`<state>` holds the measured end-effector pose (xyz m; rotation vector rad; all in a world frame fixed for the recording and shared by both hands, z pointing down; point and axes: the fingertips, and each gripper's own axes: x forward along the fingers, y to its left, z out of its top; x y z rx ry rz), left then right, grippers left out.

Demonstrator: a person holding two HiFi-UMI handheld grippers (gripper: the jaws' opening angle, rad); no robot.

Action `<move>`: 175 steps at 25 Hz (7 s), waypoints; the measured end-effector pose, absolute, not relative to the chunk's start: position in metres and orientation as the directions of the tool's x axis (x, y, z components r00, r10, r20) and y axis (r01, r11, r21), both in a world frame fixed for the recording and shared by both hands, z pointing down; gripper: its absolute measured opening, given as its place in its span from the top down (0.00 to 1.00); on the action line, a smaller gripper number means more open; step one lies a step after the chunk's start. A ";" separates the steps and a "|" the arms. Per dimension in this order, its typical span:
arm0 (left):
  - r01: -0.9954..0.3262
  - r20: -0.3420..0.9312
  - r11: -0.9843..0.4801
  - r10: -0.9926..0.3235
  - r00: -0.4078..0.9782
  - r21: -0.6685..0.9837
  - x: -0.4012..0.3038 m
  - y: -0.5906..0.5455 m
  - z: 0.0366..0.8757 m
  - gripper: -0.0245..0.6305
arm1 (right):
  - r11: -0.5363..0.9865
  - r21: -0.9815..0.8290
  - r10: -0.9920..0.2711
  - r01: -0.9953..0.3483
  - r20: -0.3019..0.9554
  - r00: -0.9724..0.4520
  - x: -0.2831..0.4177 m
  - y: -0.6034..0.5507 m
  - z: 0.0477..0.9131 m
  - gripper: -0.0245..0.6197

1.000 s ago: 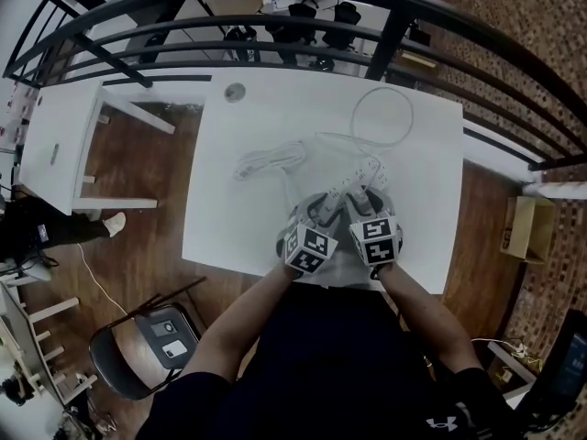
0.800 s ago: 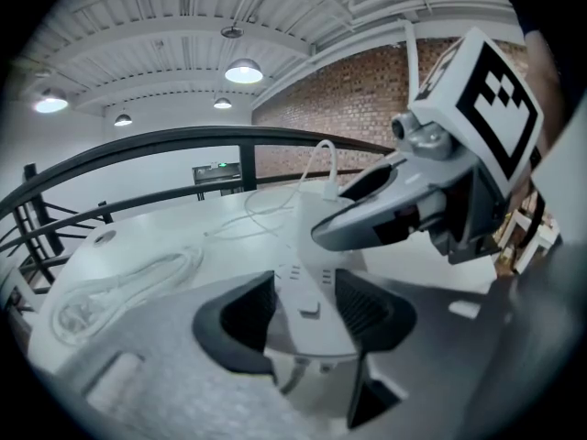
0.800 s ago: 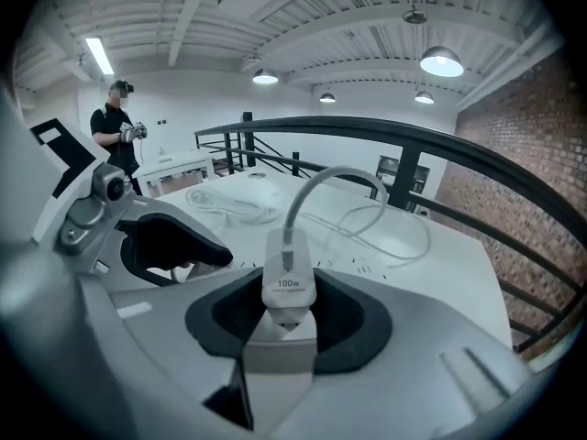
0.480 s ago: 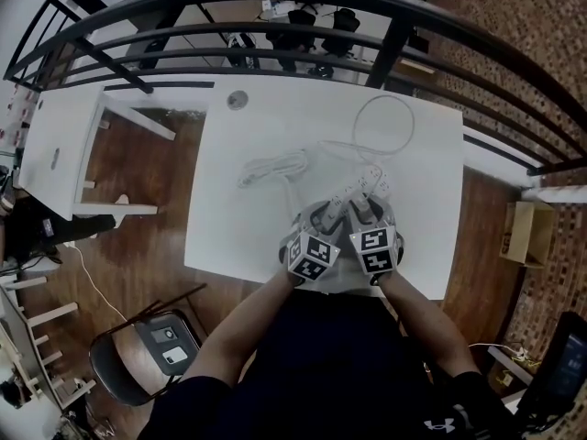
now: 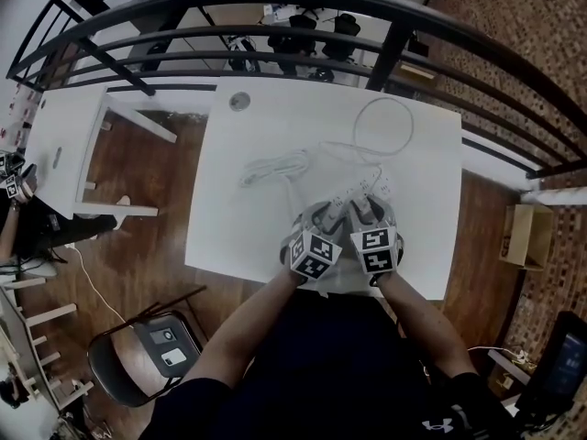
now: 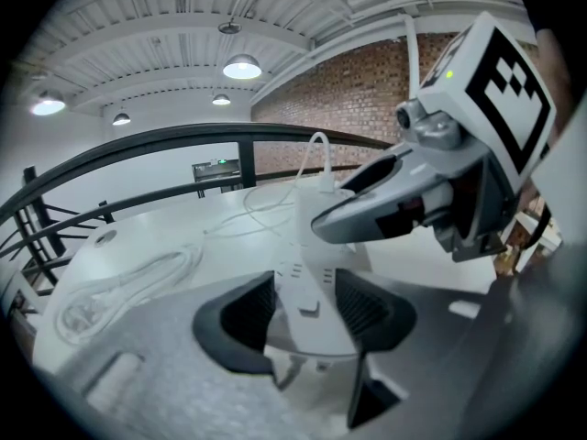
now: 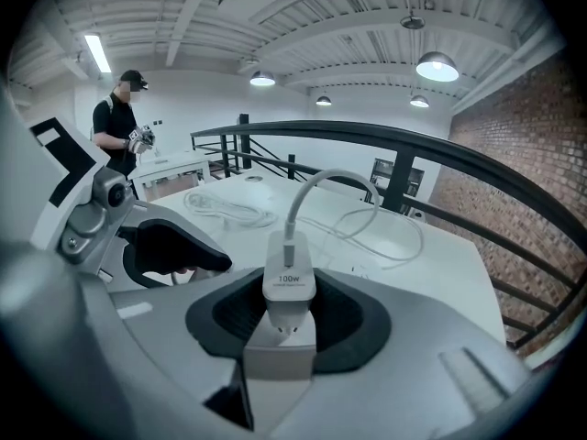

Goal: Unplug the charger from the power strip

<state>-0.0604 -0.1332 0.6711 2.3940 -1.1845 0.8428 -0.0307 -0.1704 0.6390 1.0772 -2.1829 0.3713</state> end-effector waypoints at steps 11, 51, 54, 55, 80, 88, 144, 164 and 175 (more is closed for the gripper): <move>-0.810 0.671 -0.585 -0.585 0.455 0.038 -0.064 -0.133 0.670 0.64 | 0.572 -0.111 -0.603 -0.813 0.615 -0.508 -0.020 -0.168 0.617 0.74; -0.826 0.468 -0.296 -0.710 0.526 0.479 -0.072 -0.082 0.538 0.72 | 0.023 -0.806 -0.539 -0.591 0.487 -0.687 0.124 -0.102 0.627 0.74; -0.828 0.477 -0.290 -0.706 0.524 0.479 -0.071 -0.079 0.542 0.72 | 0.005 -0.801 -0.530 -0.599 0.505 -0.681 0.129 -0.100 0.639 0.74; -0.827 0.478 -0.291 -0.704 0.525 0.480 -0.070 -0.078 0.544 0.72 | -0.002 -0.799 -0.528 -0.601 0.511 -0.678 0.131 -0.099 0.642 0.74; -0.822 0.484 -0.273 -0.698 0.527 0.500 -0.060 -0.071 0.545 0.72 | 0.012 -0.632 -0.485 -0.775 0.674 -0.557 0.152 -0.092 0.677 0.68; -0.835 0.499 -0.286 -0.694 0.519 0.471 -0.060 -0.072 0.546 0.72 | 0.071 -0.450 -0.446 -0.890 0.784 -0.432 0.165 -0.085 0.686 0.60; -0.753 0.128 -0.625 -0.746 0.654 0.206 -0.022 -0.054 0.364 0.95 | 0.560 -0.133 -0.813 -0.817 0.101 -0.574 0.077 -0.083 0.360 0.94; -0.649 0.156 -0.732 -0.630 0.760 0.205 -0.009 -0.055 0.364 0.95 | 0.448 -0.194 -0.870 -0.873 0.130 -0.475 0.078 -0.070 0.362 0.94; -0.666 0.157 -0.713 -0.648 0.745 0.218 -0.009 -0.069 0.375 0.95 | 0.444 -0.185 -0.865 -0.877 0.168 -0.473 0.085 -0.083 0.382 0.94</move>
